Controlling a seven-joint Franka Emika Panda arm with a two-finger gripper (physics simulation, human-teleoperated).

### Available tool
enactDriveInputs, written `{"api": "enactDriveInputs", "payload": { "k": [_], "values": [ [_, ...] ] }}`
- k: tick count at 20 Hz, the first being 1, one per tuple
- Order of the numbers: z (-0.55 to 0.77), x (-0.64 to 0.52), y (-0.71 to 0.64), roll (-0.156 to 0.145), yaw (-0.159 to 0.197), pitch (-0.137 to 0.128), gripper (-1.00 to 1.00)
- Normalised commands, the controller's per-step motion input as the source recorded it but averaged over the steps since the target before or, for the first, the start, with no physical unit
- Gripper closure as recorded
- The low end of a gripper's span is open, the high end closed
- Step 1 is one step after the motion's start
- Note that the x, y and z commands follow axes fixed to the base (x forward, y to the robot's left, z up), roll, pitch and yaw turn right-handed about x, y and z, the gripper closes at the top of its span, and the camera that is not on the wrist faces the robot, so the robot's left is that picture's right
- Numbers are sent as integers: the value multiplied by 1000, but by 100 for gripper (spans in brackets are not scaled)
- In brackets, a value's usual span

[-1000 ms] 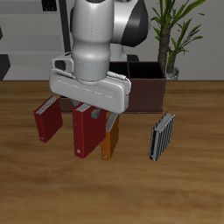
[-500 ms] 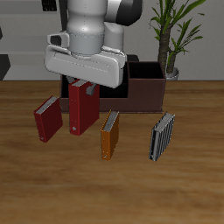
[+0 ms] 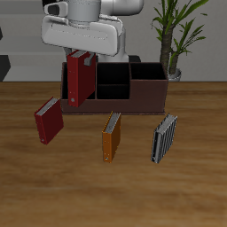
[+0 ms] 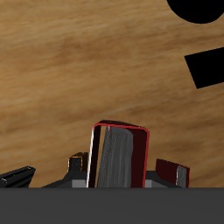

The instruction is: Place the left red book into the back desk caddy's back compartment

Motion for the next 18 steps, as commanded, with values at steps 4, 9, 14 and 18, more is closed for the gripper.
{"api": "enactDriveInputs", "payload": {
  "k": [4, 9, 14, 18],
  "values": [
    [233, -446, 32, 15, 120, -2, 100],
    [111, -349, 3, 17, 94, -2, 100],
    [99, -473, -1, 14, 118, -3, 100],
    [131, -350, -51, -5, 62, -6, 100]
  ]
}}
